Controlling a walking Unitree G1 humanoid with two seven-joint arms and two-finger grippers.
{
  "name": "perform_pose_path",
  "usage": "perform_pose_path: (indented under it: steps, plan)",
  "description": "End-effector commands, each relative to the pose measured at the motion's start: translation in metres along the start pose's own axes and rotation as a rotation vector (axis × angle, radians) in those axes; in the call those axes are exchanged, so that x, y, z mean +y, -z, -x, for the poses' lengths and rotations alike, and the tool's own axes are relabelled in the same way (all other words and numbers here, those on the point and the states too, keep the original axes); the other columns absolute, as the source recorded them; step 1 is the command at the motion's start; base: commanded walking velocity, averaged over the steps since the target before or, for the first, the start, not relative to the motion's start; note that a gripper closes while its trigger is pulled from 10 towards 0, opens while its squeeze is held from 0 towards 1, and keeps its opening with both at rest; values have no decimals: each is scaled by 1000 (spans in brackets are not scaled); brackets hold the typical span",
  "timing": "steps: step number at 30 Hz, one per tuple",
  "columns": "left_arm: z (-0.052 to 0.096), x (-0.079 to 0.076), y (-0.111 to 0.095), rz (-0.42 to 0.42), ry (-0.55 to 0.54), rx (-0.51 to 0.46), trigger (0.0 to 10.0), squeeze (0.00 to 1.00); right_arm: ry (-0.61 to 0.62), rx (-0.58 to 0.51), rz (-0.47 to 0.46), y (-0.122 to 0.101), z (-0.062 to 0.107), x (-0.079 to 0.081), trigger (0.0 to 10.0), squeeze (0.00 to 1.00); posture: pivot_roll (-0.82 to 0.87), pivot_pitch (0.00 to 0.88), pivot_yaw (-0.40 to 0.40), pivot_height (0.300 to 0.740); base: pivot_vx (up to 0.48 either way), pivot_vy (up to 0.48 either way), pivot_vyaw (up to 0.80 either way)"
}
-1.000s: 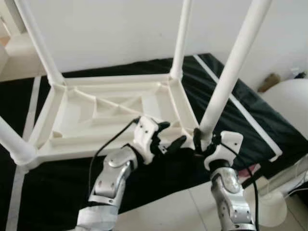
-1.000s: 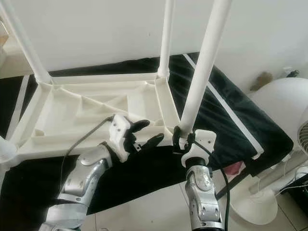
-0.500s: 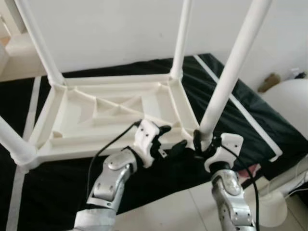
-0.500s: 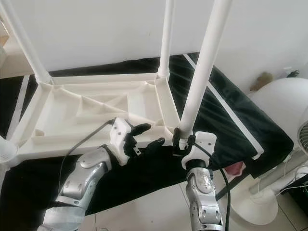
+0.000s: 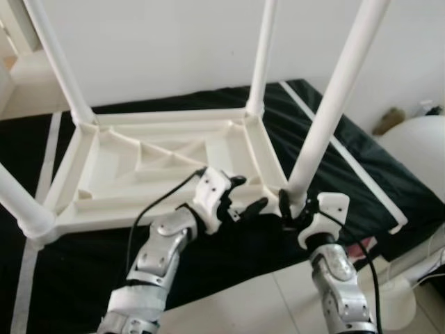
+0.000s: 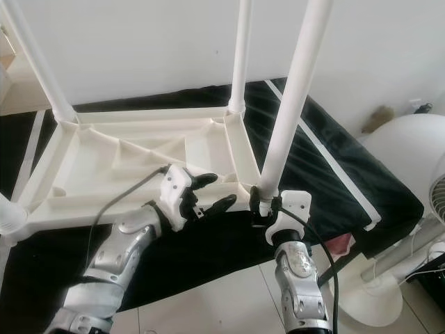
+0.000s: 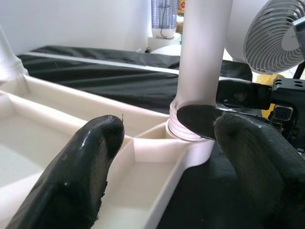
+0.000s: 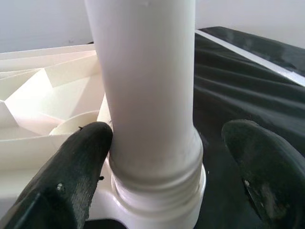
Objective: Building children table
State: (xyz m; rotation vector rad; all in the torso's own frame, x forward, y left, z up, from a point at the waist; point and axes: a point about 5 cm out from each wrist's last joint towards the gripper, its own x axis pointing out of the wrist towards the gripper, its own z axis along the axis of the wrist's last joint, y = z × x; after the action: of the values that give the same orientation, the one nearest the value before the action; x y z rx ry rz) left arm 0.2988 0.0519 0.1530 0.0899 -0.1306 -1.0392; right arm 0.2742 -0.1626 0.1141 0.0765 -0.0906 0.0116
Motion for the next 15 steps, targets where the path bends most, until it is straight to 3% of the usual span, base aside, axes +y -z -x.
perform_pose_path:
  steps: [1,15]
  plan:
    - [-3,-1,0,-19,18,11,10000,0,5,15,-2,3,-4,-6,10000,0,-84,0,-8,740,0,0,0]
    - [-3,-3,-7,-129,98,10,10000,0,-147,-30,-8,-7,-22,14,10000,0,-49,0,-2,740,0,0,0]
